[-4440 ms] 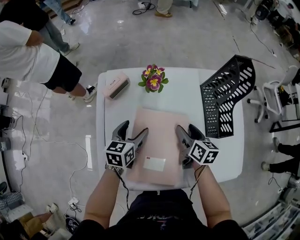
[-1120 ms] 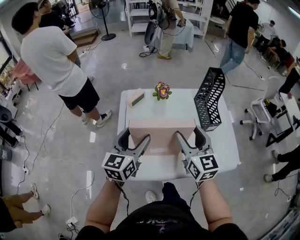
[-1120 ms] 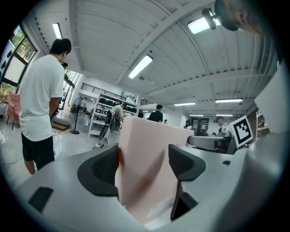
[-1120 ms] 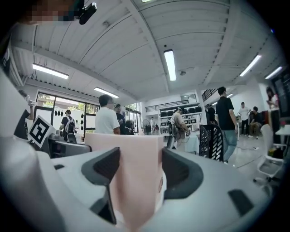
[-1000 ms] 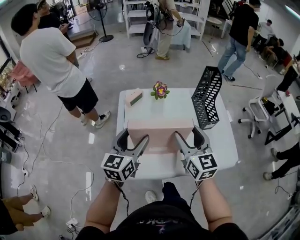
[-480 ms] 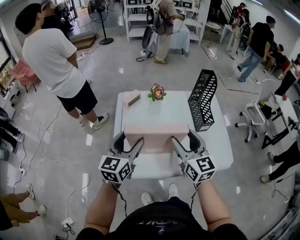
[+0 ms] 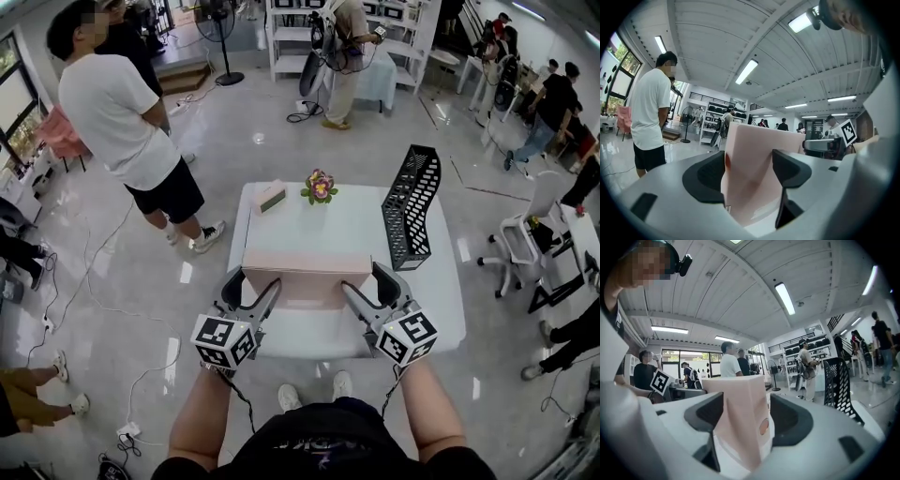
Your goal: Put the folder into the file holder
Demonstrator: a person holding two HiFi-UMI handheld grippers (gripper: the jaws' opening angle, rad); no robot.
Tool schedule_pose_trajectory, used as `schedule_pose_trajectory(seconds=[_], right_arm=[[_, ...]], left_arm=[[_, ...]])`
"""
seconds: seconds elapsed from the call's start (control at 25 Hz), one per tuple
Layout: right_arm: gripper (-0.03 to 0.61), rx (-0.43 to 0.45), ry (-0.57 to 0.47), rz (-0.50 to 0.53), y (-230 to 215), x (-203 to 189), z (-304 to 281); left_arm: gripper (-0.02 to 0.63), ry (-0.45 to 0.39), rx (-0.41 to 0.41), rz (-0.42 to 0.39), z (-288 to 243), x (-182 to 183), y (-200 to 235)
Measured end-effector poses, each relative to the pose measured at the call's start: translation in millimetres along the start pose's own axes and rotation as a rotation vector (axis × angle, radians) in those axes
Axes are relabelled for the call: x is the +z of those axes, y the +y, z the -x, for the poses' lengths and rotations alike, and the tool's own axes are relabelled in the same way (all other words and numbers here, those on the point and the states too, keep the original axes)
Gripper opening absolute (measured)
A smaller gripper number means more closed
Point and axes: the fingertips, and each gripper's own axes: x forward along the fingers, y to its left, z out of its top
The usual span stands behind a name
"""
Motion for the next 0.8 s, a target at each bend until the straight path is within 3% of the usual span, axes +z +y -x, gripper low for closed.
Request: schedule_pose_trajectory(seconds=[0.24,0.8], right_arm=[[0.298,0.125,0.028,0.03,-6,-4,-9],[0.298,0.511,0.141,0.178,22,-8,-43]], left_arm=[[0.319,0.012,0.053,-0.021,3,-2,1],[0.31,0.005,0.148,-0.007,3,-2,-1]])
